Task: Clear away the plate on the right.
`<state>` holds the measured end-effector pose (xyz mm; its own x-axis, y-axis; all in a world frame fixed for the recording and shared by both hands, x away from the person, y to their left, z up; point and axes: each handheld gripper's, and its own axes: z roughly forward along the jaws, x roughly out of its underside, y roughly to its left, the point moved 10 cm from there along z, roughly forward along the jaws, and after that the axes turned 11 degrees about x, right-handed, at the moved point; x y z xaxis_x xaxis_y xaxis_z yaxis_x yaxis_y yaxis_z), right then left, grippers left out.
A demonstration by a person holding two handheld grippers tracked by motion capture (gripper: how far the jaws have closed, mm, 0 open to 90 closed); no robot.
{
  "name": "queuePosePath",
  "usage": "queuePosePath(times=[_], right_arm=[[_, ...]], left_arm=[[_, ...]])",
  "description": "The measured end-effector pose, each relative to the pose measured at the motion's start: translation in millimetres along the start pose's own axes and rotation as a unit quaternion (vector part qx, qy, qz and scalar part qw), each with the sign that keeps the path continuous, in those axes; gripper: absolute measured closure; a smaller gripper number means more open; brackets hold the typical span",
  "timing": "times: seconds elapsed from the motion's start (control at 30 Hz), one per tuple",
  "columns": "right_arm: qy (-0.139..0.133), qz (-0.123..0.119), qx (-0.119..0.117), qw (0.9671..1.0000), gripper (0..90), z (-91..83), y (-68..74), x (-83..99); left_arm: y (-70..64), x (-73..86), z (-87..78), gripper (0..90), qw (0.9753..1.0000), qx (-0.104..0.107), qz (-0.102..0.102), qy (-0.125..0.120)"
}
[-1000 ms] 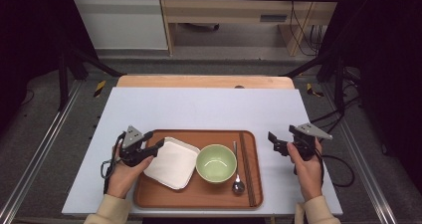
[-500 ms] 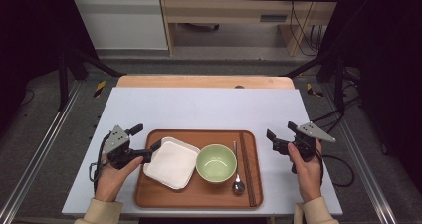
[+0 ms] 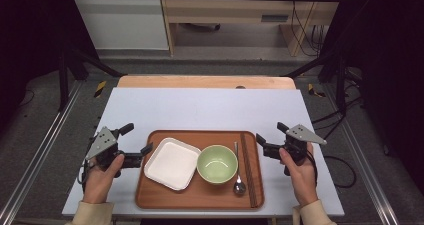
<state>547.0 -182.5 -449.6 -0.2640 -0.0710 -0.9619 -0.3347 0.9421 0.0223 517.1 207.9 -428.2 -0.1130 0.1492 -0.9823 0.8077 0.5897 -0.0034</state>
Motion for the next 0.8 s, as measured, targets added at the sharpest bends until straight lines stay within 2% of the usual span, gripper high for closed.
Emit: queuePosePath(times=[0.07,0.23,0.47,0.67,0.8], right_arm=[[0.001,-0.004,-0.005,1.0,8.7,0.9,6.8,1.2],[0.002,-0.039,-0.019,0.9991,8.9,4.0,24.0,6.2],[0.014,-0.046,-0.045,0.9978,6.0,6.1,45.8,11.8],[0.026,-0.054,-0.049,0.997,5.4,10.5,51.5,18.5],[0.03,-0.045,-0.045,0.9975,6.0,11.8,48.5,19.6]], left_arm=[[3.0,3.7,-2.6,3.0,1.0,-0.002,0.0,0.003],[7.8,11.7,-5.5,3.0,0.9999,-0.007,0.004,0.006],[14.7,24.3,-7.0,3.0,0.9998,-0.015,0.004,0.013],[19.1,33.5,-7.3,3.1,0.9996,-0.021,-0.006,0.02],[22.2,34.8,-8.1,3.1,0.9993,-0.032,-0.013,0.017]])
